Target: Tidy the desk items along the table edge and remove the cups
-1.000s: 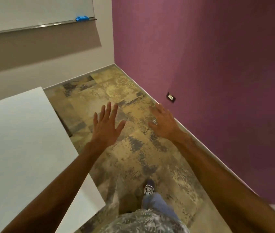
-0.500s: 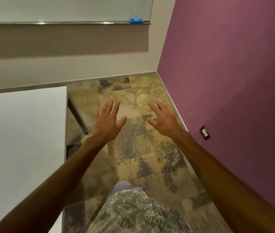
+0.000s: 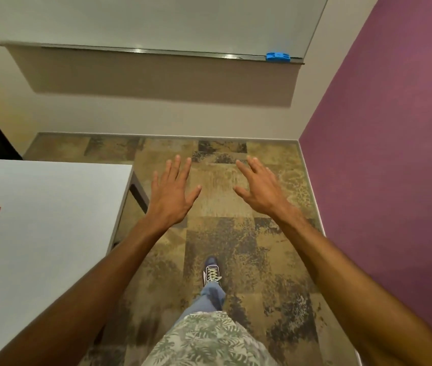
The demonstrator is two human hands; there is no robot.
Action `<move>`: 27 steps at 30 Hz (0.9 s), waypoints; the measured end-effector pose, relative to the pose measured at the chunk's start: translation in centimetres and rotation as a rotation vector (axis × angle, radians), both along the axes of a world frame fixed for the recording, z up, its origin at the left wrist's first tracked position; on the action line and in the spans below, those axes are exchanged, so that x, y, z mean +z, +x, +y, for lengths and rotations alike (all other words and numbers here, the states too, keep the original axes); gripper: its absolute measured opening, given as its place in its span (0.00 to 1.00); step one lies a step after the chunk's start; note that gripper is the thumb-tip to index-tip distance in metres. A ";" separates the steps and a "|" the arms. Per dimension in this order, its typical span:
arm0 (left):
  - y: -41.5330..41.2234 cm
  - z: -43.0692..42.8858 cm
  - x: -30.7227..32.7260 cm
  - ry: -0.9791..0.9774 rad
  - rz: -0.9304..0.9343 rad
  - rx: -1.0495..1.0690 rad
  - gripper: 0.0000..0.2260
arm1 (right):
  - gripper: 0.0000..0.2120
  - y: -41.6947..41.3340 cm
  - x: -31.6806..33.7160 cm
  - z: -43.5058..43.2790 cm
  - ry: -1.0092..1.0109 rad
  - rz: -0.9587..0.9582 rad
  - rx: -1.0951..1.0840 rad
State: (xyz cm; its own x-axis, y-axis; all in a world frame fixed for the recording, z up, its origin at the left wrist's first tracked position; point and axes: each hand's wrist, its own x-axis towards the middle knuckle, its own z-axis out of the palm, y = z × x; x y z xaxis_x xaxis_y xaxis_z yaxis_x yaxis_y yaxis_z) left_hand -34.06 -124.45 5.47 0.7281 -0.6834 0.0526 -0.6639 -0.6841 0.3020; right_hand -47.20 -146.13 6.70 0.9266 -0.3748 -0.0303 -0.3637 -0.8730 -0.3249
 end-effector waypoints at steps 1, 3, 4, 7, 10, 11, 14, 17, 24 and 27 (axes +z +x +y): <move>1.6 -1.2 -0.1 -0.002 0.005 0.009 0.32 | 0.33 1.9 -0.1 -1.3 -0.008 0.003 0.013; 4.7 -3.6 -0.1 -0.014 0.024 0.019 0.32 | 0.33 5.5 0.0 -3.9 -0.008 0.010 0.031; 6.2 -4.8 -0.1 -0.020 0.035 0.023 0.32 | 0.32 7.3 0.1 -5.2 -0.002 0.011 0.036; 10.8 -7.9 0.4 -0.023 0.045 0.041 0.32 | 0.33 12.4 0.4 -8.6 -0.009 0.018 0.063; 15.0 -10.3 1.3 -0.038 0.035 0.065 0.32 | 0.33 17.4 0.7 -11.4 -0.023 0.015 0.098; 16.4 -10.9 1.7 -0.045 0.030 0.075 0.32 | 0.33 19.2 0.8 -12.2 -0.025 0.013 0.114; 20.6 -12.1 2.2 -0.059 0.015 0.117 0.32 | 0.33 24.9 0.9 -14.2 -0.023 0.015 0.166; 25.0 -12.7 2.1 -0.049 0.005 0.185 0.32 | 0.32 31.0 0.6 -15.3 -0.012 0.012 0.236; 36.0 -14.2 0.9 -0.034 -0.022 0.365 0.32 | 0.33 45.9 -0.1 -17.5 -0.013 0.001 0.449; 40.8 -14.9 1.2 -0.038 -0.026 0.465 0.32 | 0.33 52.8 0.0 -18.5 -0.032 -0.001 0.551</move>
